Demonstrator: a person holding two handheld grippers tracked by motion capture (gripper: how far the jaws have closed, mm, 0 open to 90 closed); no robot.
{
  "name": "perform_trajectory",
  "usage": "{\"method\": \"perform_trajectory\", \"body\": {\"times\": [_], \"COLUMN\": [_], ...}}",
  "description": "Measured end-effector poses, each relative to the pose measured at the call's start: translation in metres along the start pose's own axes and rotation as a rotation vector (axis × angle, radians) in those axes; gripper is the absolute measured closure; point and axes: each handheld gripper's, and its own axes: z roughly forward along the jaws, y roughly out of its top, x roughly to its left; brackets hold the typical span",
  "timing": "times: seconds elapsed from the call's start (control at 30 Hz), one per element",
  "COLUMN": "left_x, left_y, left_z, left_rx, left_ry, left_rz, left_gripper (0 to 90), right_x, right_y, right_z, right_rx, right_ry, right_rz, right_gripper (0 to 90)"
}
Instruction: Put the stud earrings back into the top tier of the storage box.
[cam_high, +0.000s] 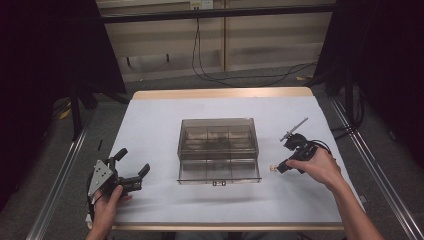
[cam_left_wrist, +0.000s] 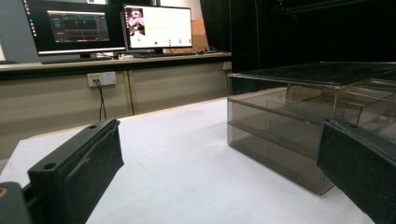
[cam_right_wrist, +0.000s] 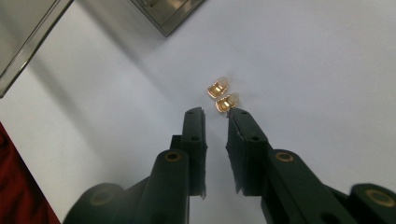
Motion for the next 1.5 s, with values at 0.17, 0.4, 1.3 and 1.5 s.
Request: {"method": "perform_trajectory", "body": {"times": [0.17,0.4,1.3,1.5], "left_x": [0.0,0.0,0.0,0.0], "left_y": [0.0,0.0,0.0,0.0], "left_z": [0.0,0.0,0.0,0.0], "left_rx": [0.0,0.001,0.001,0.001], "left_ry": [0.001,0.0,-0.003,-0.002], "left_rz": [-0.002,-0.001,0.0,0.001], "left_gripper": [0.4,0.5,0.4,0.4], "right_x": [-0.002,-0.003,-0.004,-0.001], "right_y": [0.01,0.025,0.044,0.044], "right_z": [0.004,0.009,0.024,0.025], "right_rx": [0.045,0.111,0.226,0.231], "right_ry": [-0.003,-0.012,-0.007,-0.011], "right_rz": [-0.011,-0.015,-0.028,-0.022], "right_gripper": [82.4,82.7,80.1,78.1]}}
